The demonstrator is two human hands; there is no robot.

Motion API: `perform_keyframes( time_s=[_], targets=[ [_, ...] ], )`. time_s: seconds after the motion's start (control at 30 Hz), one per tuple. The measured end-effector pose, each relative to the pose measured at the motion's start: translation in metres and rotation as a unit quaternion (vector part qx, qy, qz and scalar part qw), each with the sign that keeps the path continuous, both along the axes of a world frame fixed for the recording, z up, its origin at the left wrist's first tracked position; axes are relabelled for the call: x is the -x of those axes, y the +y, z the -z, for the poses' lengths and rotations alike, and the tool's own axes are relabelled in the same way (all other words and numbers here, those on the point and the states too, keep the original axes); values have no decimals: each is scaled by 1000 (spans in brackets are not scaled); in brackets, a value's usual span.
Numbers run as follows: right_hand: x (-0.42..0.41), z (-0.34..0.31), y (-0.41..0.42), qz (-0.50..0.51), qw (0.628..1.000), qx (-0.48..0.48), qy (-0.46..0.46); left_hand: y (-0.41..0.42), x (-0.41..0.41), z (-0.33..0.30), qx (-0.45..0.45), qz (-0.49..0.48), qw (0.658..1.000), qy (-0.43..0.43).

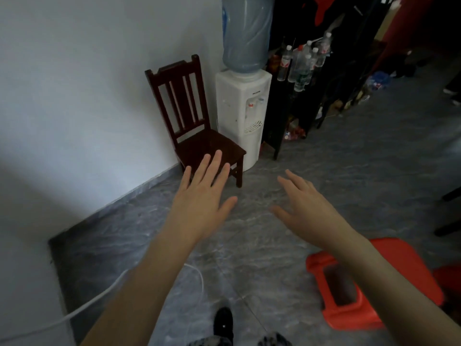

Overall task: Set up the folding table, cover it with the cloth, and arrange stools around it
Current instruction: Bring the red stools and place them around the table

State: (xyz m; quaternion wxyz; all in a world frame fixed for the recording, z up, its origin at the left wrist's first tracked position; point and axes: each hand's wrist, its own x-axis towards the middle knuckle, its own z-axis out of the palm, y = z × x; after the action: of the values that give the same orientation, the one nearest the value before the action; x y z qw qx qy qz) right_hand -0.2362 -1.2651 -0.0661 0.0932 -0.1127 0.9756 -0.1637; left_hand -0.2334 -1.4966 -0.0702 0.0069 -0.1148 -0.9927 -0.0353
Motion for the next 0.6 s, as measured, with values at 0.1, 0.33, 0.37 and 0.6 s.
perform_keyframes(
  time_s=[0.1, 0.33, 0.37, 0.6],
  targets=[
    [25, 9, 11, 43, 999, 0, 1, 14, 45, 1, -9, 53, 998, -15],
    [53, 34, 84, 195, 980, -3, -26, 96, 127, 19, -2, 227, 972, -68],
    [54, 37, 97, 217, 976, -6, -29, 112, 138, 21, -1, 249, 966, -73],
    [71, 50, 199, 365, 931, -8, -35, 246, 213, 32, 6, 395, 916, -72]
  ],
)
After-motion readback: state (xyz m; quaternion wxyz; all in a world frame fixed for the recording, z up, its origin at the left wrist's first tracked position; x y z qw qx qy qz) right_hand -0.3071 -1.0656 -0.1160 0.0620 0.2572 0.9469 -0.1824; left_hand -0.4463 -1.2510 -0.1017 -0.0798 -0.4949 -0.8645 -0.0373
